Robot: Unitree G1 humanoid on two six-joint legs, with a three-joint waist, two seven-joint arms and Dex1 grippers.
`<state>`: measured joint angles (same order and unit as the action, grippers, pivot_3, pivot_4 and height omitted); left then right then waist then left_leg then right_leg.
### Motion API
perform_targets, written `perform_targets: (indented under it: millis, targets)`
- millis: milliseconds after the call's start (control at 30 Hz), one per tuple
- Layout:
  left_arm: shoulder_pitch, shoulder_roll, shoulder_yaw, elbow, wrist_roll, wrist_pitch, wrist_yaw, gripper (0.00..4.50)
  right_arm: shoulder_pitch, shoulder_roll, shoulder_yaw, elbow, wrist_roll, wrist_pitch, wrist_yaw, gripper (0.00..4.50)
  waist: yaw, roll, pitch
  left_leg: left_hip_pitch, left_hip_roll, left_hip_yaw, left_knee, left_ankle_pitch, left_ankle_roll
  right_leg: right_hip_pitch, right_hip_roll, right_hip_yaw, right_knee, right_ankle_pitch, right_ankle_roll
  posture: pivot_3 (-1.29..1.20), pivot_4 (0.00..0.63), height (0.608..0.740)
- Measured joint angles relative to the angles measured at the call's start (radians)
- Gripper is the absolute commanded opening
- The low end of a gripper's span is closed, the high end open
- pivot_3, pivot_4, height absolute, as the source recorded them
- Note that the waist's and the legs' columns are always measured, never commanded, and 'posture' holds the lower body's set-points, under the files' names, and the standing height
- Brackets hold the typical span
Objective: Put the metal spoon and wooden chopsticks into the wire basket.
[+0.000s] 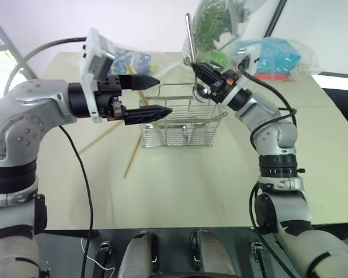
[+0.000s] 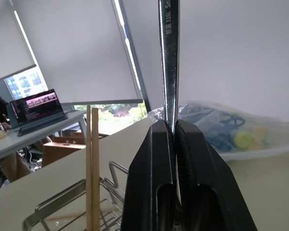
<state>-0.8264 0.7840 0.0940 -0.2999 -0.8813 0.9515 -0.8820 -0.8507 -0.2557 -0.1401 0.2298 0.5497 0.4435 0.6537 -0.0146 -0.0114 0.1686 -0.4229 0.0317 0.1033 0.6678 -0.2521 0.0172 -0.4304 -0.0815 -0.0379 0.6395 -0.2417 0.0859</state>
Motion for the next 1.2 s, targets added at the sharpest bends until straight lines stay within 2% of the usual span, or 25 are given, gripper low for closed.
perform_targets:
  millis: [133, 167, 233, 433, 600, 767, 900, 967, 1067, 1200]
  targets:
    - [0.000, 0.000, 0.000, 0.000, 0.000, 0.000, 0.000, 4.50, 0.018, 0.000, 0.004, 0.000, -0.011, -0.005, 0.005, 3.03, 0.000, 0.000, 0.000, 0.000, 0.000, 0.000, 0.000, 0.000, 0.000, 0.000, 0.000, 0.000, 0.000, 0.000, 0.000, 0.00, 0.150, 0.720]
    - [0.000, 0.000, 0.000, 0.000, 0.000, 0.000, 0.000, 4.50, 0.021, 0.000, 0.004, -0.001, -0.012, -0.005, 0.006, 3.67, 0.000, 0.000, 0.000, 0.000, 0.000, 0.000, 0.000, 0.000, 0.000, 0.000, 0.000, 0.000, 0.000, 0.000, 0.000, 0.00, 0.150, 0.720]
    - [0.000, 0.000, 0.000, 0.000, 0.000, 0.000, 0.001, 4.50, 0.024, -0.001, 0.003, -0.005, -0.013, -0.004, 0.004, 4.48, 0.001, 0.000, 0.000, 0.000, 0.000, 0.000, 0.000, 0.000, 0.000, 0.000, 0.000, 0.000, 0.000, 0.000, 0.000, 0.00, 0.150, 0.720]
    - [0.000, 0.000, 0.000, 0.000, 0.001, -0.001, 0.002, 4.50, 0.026, -0.018, -0.002, -0.026, -0.012, 0.006, 0.003, 4.48, 0.001, 0.000, 0.000, 0.000, 0.000, 0.000, 0.000, 0.000, 0.000, 0.000, 0.000, 0.000, 0.000, 0.000, 0.000, 0.00, 0.150, 0.720]
    - [0.000, -0.002, 0.000, 0.006, 0.014, -0.008, 0.017, 4.50, -0.026, -0.081, -0.038, -0.017, 0.027, 0.064, 0.010, 4.48, 0.000, 0.000, 0.000, 0.000, 0.000, 0.000, 0.000, 0.000, 0.000, 0.000, 0.000, 0.000, 0.000, 0.000, 0.000, 0.00, 0.150, 0.720]
    - [-0.035, -0.010, 0.012, 0.074, 0.048, -0.027, 0.064, 4.50, -0.204, -0.205, -0.098, -0.030, 0.145, 0.182, 0.100, 4.48, 0.001, 0.001, 0.001, -0.001, 0.000, 0.000, -0.001, -0.002, 0.003, -0.002, 0.000, 0.000, 0.000, 0.000, 0.000, 0.00, 0.150, 0.720]
    - [-0.074, 0.005, 0.041, 0.146, 0.086, -0.049, 0.088, 4.50, -0.226, -0.339, -0.069, -0.122, 0.214, 0.291, 0.253, 4.48, 0.002, 0.001, 0.001, -0.002, 0.000, 0.000, 0.000, -0.003, 0.005, -0.002, 0.000, 0.000, -0.001, 0.000, 0.000, 0.00, 0.150, 0.720]
    - [-0.088, 0.038, 0.045, 0.179, 0.104, -0.053, 0.080, 4.50, -0.186, -0.412, -0.019, -0.206, 0.219, 0.326, 0.335, 4.48, 0.002, 0.000, 0.001, -0.002, 0.000, 0.000, -0.001, -0.003, 0.005, -0.002, 0.000, 0.000, -0.001, 0.000, 0.000, 0.00, 0.150, 0.720]
    - [-0.084, 0.147, 0.046, 0.243, 0.169, -0.093, 0.029, 4.50, -0.085, -0.500, 0.049, -0.338, 0.221, 0.382, 0.417, 4.48, -0.003, 0.000, 0.001, -0.002, 0.000, 0.001, -0.001, -0.003, 0.005, -0.002, 0.000, 0.000, -0.001, 0.000, 0.000, 0.00, 0.150, 0.720]
    - [-0.029, 0.288, 0.028, 0.359, 0.284, -0.185, -0.082, 4.50, 0.035, -0.547, 0.058, -0.449, 0.242, 0.417, 0.450, 4.48, 0.000, 0.000, 0.001, -0.002, 0.000, 0.001, -0.001, -0.003, 0.005, -0.004, 0.000, 0.000, 0.000, 0.000, 0.000, 0.00, 0.150, 0.720]
